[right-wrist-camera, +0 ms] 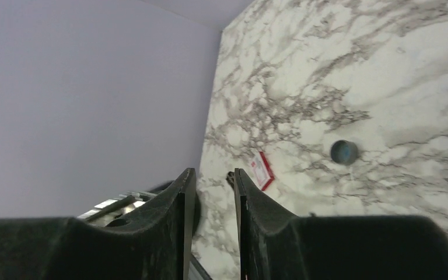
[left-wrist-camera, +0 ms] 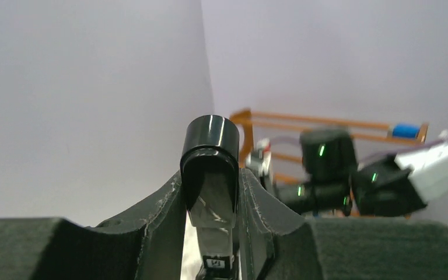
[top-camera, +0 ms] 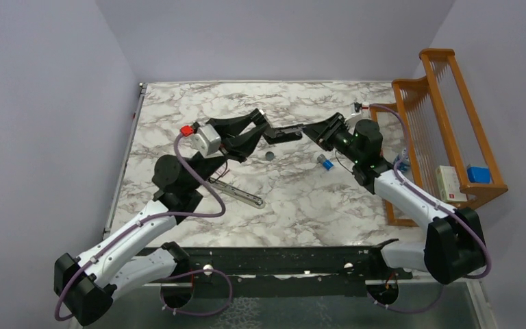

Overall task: Load the staples into the stapler
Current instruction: Open the stapler at the center of the board.

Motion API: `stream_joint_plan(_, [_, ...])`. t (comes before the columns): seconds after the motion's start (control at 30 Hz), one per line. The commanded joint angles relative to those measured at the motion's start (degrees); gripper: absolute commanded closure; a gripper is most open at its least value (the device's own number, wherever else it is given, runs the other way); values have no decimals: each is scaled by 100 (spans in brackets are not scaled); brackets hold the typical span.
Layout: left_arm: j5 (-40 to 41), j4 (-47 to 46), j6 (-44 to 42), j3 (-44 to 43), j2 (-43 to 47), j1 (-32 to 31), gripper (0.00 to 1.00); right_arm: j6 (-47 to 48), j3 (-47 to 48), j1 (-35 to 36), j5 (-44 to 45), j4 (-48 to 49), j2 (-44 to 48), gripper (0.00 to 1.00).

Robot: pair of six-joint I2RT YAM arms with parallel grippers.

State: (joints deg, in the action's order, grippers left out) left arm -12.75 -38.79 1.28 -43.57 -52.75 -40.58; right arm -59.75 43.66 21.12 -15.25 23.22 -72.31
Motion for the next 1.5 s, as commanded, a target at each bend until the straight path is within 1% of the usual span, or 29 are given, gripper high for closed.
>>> stream_joint_plan(0.0, [-306,-1631,-93,-573,248,32,100,340,-139,-144,217,-406,-198,64])
stream_joint_plan(0.1, [-322,-1638,-34,-545,232,32,100,439,-140,-144,221,-435,-221,62])
stream_joint_plan(0.23, [-299,-1643,-5,-508,242,32,100,716,-162,-153,476,-559,-128,59])
stream_joint_plan(0.33, [-304,-1633,-23,-495,249,33,100,1378,-179,-170,549,-219,65,58])
stream_joint_plan(0.4, [-362,-1637,-31,-495,240,32,100,2046,-178,-172,425,197,224,57])
stream_joint_plan(0.47, [-550,-1635,-2,-517,196,32,100,2993,-146,-175,-95,716,385,57])
stream_joint_plan(0.53, [-792,-1639,74,-571,123,32,100,3686,-25,-171,-907,1070,528,56])
stream_joint_plan(0.63, [-1122,-1645,239,-697,-20,32,100,4389,257,-170,-2560,1389,511,54])
stream_joint_plan(0.7, [-1332,-1642,354,-786,-125,32,100,4487,341,-170,-3805,1819,355,54])
stream_joint_plan(0.77, [-1573,-1653,469,-886,-232,32,100,4282,320,-167,-4905,2607,130,53])
stream_joint_plan(0.83, [-1847,-1654,565,-992,-335,32,100,3814,224,-148,-5207,3478,-12,53])
stream_joint_plan(0.9, [-2108,-1654,634,-1057,-425,32,100,3465,60,-104,-5282,4333,-23,51])
stream_joint_plan(0.97, [-2293,-1650,721,-1097,-495,32,100,3397,-3,22,-5390,4725,16,50])
stream_joint_plan(1.0, [-2377,-1654,762,-1120,-525,32,100,3505,59,125,-5475,4590,42,50])
stream_joint_plan(1.07, [-2507,-1656,829,-1170,-593,32,100,4154,297,461,-5540,3783,131,50])
stream_joint_plan(1.13, [-2660,-1655,868,-1222,-657,32,100,5125,437,834,-5308,2685,287,50])
stream_joint_plan(1.2, [-2779,-1655,893,-1275,-706,33,100,5774,485,1093,-4994,2043,372,50])
stream_joint_plan(1.3, [-2918,-1651,937,-1333,-760,32,100,5862,490,1141,-4758,2009,330,50])
stream_joint_plan(1.47, [-3127,-1651,983,-1382,-767,32,100,6030,568,1148,-4672,1930,313,50])
